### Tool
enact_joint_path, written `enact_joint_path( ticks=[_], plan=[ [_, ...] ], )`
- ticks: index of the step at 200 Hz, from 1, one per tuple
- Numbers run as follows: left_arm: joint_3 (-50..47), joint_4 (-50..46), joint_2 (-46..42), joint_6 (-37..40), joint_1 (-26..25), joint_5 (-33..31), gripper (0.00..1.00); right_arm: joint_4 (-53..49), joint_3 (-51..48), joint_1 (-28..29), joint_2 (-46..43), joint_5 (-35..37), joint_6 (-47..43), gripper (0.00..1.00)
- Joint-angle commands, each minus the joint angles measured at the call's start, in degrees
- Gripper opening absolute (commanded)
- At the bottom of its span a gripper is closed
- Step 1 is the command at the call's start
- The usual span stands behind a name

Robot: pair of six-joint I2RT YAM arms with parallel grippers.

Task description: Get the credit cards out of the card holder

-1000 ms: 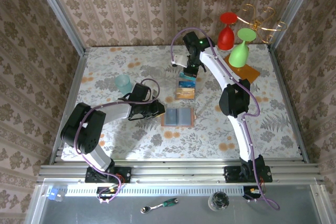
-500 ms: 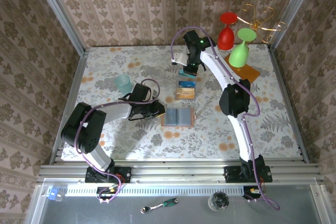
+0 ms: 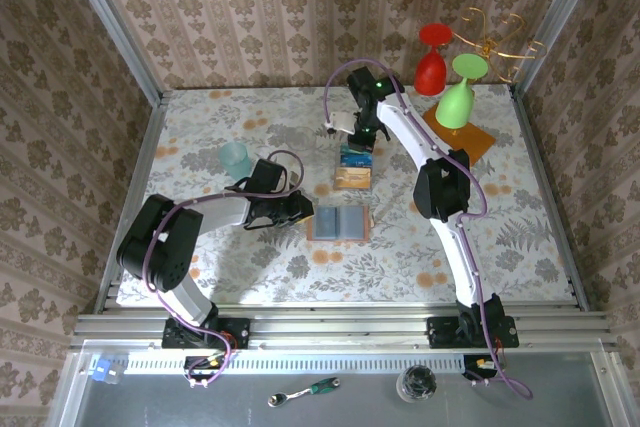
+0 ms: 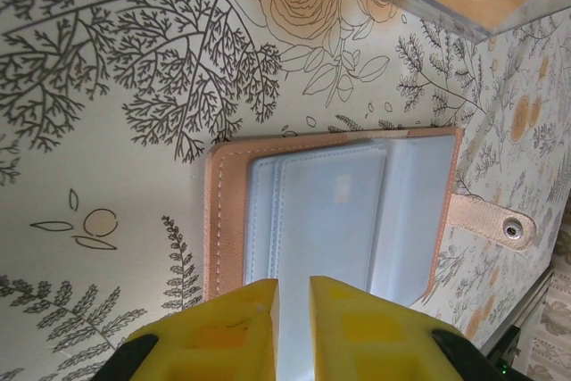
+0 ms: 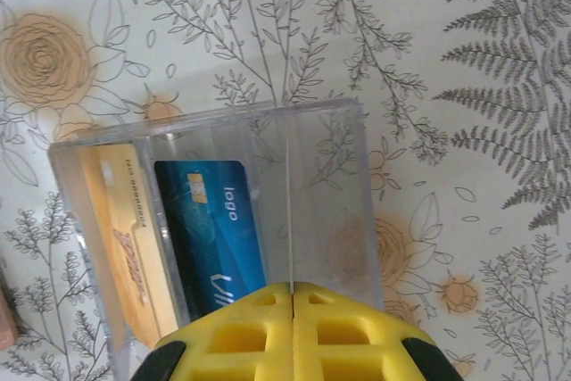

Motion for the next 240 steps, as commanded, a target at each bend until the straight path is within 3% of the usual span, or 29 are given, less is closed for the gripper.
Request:
enact_joint_path(
  ticks=[1, 102, 115, 160, 240],
  plan=[
    [0.86, -0.41, 0.91, -0.09, 0.38, 0.74, 0.18, -4.49, 1.34, -0.17, 0.85, -2.7, -2.04, 0.0],
    [1.11, -1.18, 0.25, -0.09, 0.38, 0.55, 0.18, -8.95, 1.57, -0.2, 1.22, -6.68, -3.57, 0.0],
    [1.1, -1.21, 0.25, -0.1, 0.38, 0.55, 0.18, -8.87, 1.61, -0.2, 1.38, -6.37, -3.19, 0.07],
    [1.12, -0.98, 0.6, -0.1, 0.29, 0.81, 0.18, -4.8, 1.56, -0.26, 0.73, -1.9, -0.71, 0.19],
    [0.64, -0.41, 0.25, -0.44, 0.29, 0.81, 0.18, 2.22, 0.35, -0.72, -1.99, 3.71, 2.03, 0.21]
  ],
)
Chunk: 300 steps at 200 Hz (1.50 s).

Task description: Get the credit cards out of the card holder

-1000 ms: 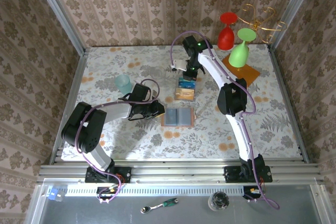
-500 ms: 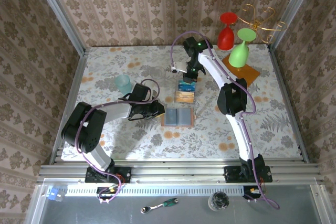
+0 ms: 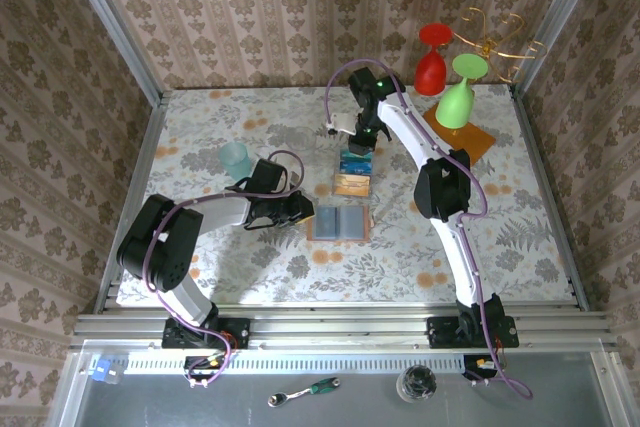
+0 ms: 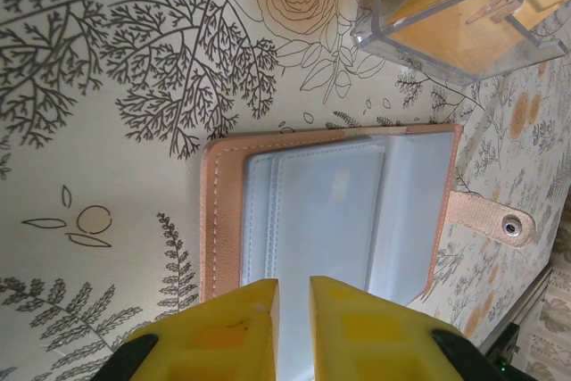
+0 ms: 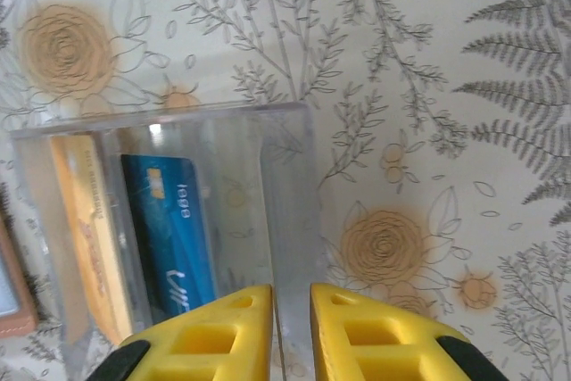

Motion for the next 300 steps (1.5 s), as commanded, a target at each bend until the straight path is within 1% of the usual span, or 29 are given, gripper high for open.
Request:
enact_joint_path(
  ticks=[1, 18, 49, 103, 182, 236, 268, 300],
  plan=[
    [0.62, -0.41, 0.21, -0.45, 0.29, 0.61, 0.18, 2.91, 0.12, -0.42, -2.05, 3.79, 1.72, 0.21],
    [0.6, -0.38, 0.11, -0.45, 0.29, 0.65, 0.18, 4.79, -1.21, -0.44, -3.04, 4.63, 2.12, 0.24],
    [0.6, -0.3, 0.07, -0.47, 0.29, 0.78, 0.18, 6.18, -1.76, -0.47, -4.17, 4.76, 2.84, 0.25],
    [0.43, 0.02, 0.17, -0.62, 0.29, 0.79, 0.18, 9.74, -2.93, -0.56, -4.29, 5.6, 3.44, 0.24],
    [-0.11, 1.19, 0.7, -1.04, 0.27, 1.3, 0.18, 11.29, -8.01, -0.49, -3.35, 4.95, 4.22, 0.28],
    [-0.38, 1.61, 0.64, -1.3, 0.2, 1.32, 0.18, 11.35, -9.05, -0.21, -3.52, 4.55, 4.88, 0.29],
    [-0.4, 1.78, 0.53, -1.33, 0.2, 1.33, 0.18, 13.04, -9.41, -0.24, -5.28, 5.19, 5.95, 0.29],
    [-0.45, 1.96, 0.51, -1.33, 0.11, 1.35, 0.18, 16.3, -12.82, -0.05, -8.67, 5.12, 7.96, 0.3]
  ],
)
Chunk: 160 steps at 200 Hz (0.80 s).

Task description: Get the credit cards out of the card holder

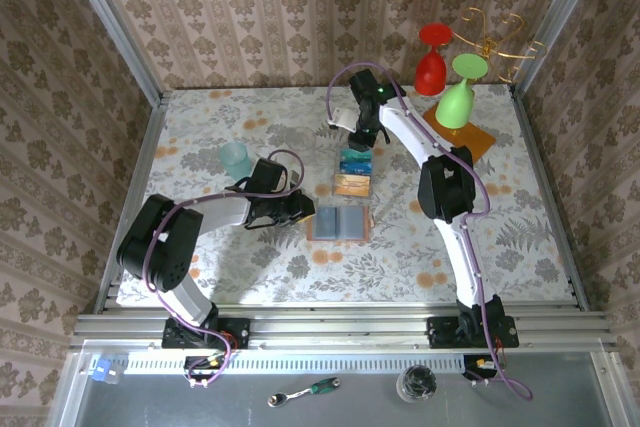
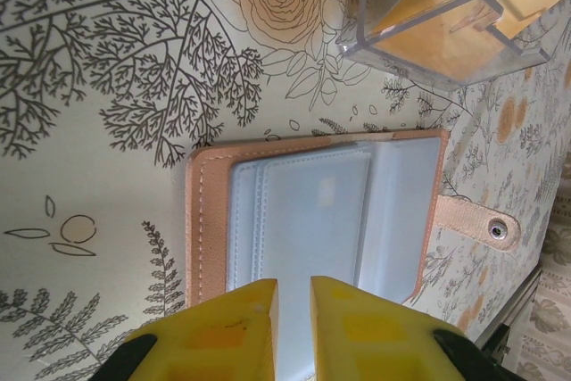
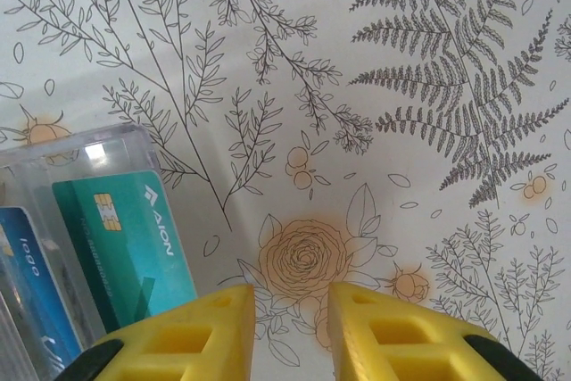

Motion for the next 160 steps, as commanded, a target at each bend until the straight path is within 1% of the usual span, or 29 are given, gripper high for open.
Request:
enact_joint_path(
  ticks=[1, 39, 75, 123, 160],
  plan=[
    [-0.45, 0.63, 0.51, -0.5, 0.14, 0.83, 0.18, 2.86, -2.58, 0.2, -5.3, 0.41, 2.59, 0.3],
    [-1.31, 1.11, -0.34, -0.48, 0.22, 0.5, 0.18, 6.73, -9.02, 0.8, -10.17, 0.04, 6.74, 0.3],
    [-2.19, 2.58, -0.66, -0.81, 0.22, 0.59, 0.18, 10.13, -16.7, 1.56, -15.33, -2.33, 14.03, 0.3],
    [-3.74, 3.88, -2.29, -0.79, 0.22, 0.48, 0.18, 18.72, -30.5, 3.06, -23.78, -7.35, 28.39, 0.3],
    [-4.66, 3.73, -3.91, -0.53, 0.22, 0.25, 0.18, 25.01, -40.02, 4.03, -29.82, -12.18, 45.16, 0.3]
  ],
)
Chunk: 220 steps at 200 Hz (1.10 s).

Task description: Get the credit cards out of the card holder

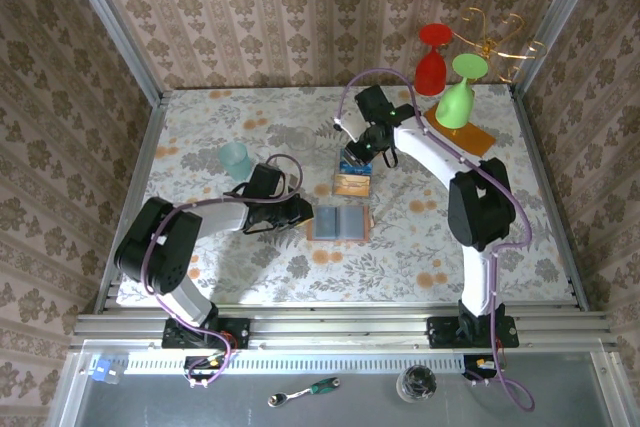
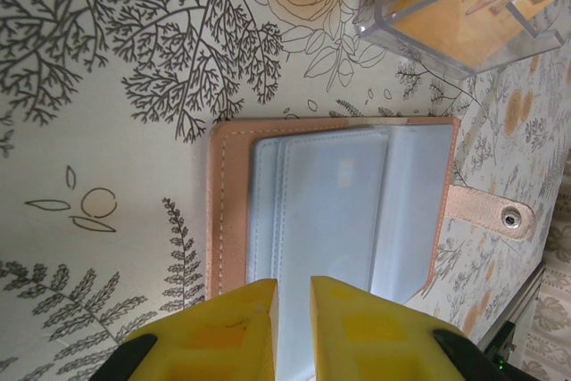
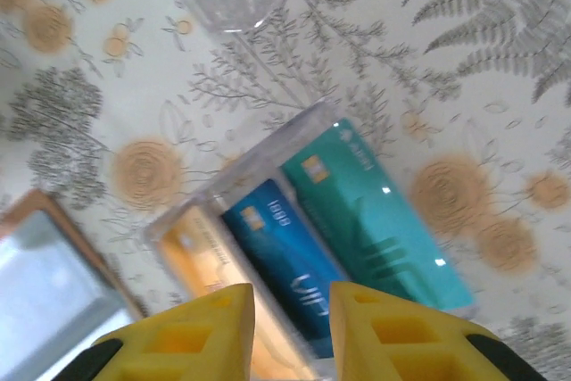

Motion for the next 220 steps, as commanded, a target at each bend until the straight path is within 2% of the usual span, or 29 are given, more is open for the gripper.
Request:
enact_joint_path(
  ticks=[1, 49, 83, 120, 157, 220],
  plan=[
    [-1.1, 0.68, -2.45, -0.32, 0.22, 0.22, 0.18, 6.39, -4.81, 0.63, -5.31, -5.44, 14.84, 0.3],
    [-3.76, 0.82, -4.79, -0.16, 0.22, -0.15, 0.18, 14.54, -17.79, 1.76, -12.45, -8.82, 34.87, 0.3],
    [-5.75, 1.43, -5.97, -0.38, 0.14, -0.17, 0.17, 20.51, -25.67, 3.63, -15.57, -12.83, 44.61, 0.29],
    [-6.69, 2.69, -6.04, -0.79, 0.05, 0.24, 0.17, 19.77, -28.54, 7.07, -15.32, -11.61, 50.83, 0.27],
    [-6.52, 3.31, -4.94, -0.65, -0.04, 0.99, 0.13, 19.98, -30.24, 8.99, -13.54, -13.89, 56.33, 0.26],
    [-4.98, 4.76, -1.96, -0.57, -0.13, 2.15, 0.08, 22.59, -32.22, 10.53, -10.52, -15.93, 58.68, 0.28]
  ],
)
